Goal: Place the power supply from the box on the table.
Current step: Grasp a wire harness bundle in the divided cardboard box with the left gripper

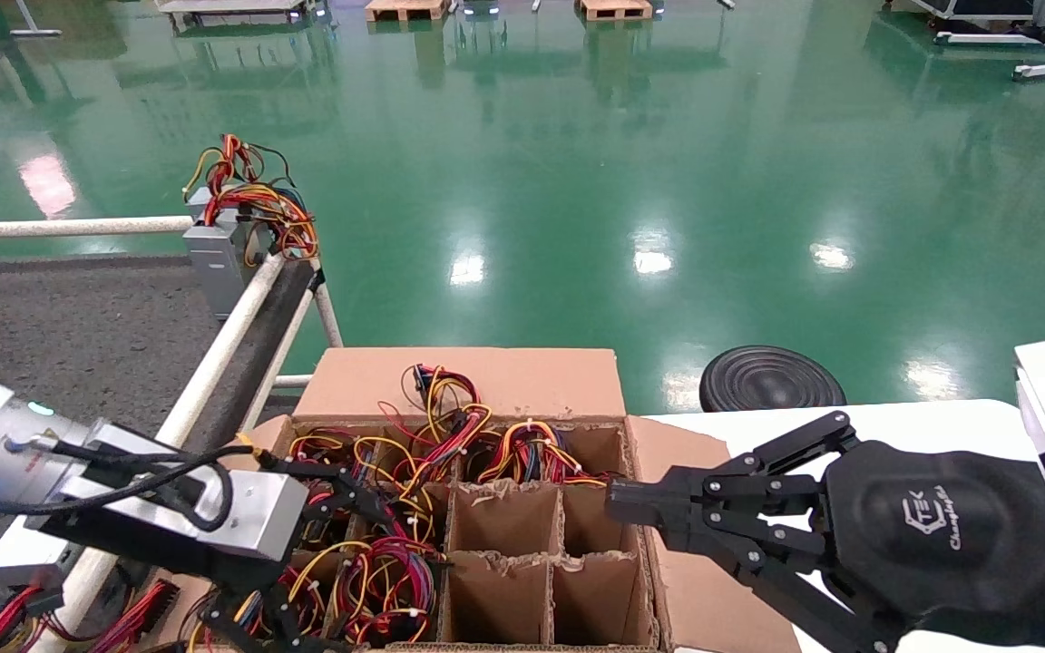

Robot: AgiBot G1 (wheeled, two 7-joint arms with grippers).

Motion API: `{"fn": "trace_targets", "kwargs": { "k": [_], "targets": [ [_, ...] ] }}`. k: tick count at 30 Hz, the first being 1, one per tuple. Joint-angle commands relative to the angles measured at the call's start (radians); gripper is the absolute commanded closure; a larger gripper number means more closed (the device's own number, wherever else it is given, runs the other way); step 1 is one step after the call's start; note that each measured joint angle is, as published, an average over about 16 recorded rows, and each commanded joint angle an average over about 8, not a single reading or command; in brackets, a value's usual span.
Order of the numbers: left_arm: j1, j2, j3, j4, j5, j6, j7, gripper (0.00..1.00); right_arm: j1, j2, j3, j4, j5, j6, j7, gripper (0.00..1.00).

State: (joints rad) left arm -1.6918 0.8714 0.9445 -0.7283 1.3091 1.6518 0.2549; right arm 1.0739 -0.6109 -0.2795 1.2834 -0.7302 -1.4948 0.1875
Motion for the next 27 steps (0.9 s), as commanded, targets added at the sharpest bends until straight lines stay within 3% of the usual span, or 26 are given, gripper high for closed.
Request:
{"fn": "trace_targets", "kwargs": {
  "k": [1, 17, 19, 22, 27],
  "targets": [
    [-0.004, 0.008, 0.004, 0.014, 0.001, -0.004, 0.008, 0.00, 0.000, 0.000, 0.000, 0.000, 0.000, 0.000, 0.000, 1.00],
    [-0.010, 0.051, 0.024, 0.087, -0.005, -0.018, 0.059, 0.01, 0.000, 0.000, 0.000, 0.000, 0.000, 0.000, 0.000, 1.00],
    [-0.007, 0.055, 0.026, 0.093, -0.006, -0.018, 0.063, 0.09, 0.000, 0.000, 0.000, 0.000, 0.000, 0.000, 0.000, 1.00],
    [-0.004, 0.060, 0.030, 0.102, -0.009, -0.018, 0.069, 0.30, 0.000, 0.000, 0.000, 0.000, 0.000, 0.000, 0.000, 1.00],
    [0.002, 0.066, 0.037, 0.115, -0.016, -0.016, 0.079, 0.79, 0.000, 0.000, 0.000, 0.000, 0.000, 0.000, 0.000, 1.00]
  ]
}}
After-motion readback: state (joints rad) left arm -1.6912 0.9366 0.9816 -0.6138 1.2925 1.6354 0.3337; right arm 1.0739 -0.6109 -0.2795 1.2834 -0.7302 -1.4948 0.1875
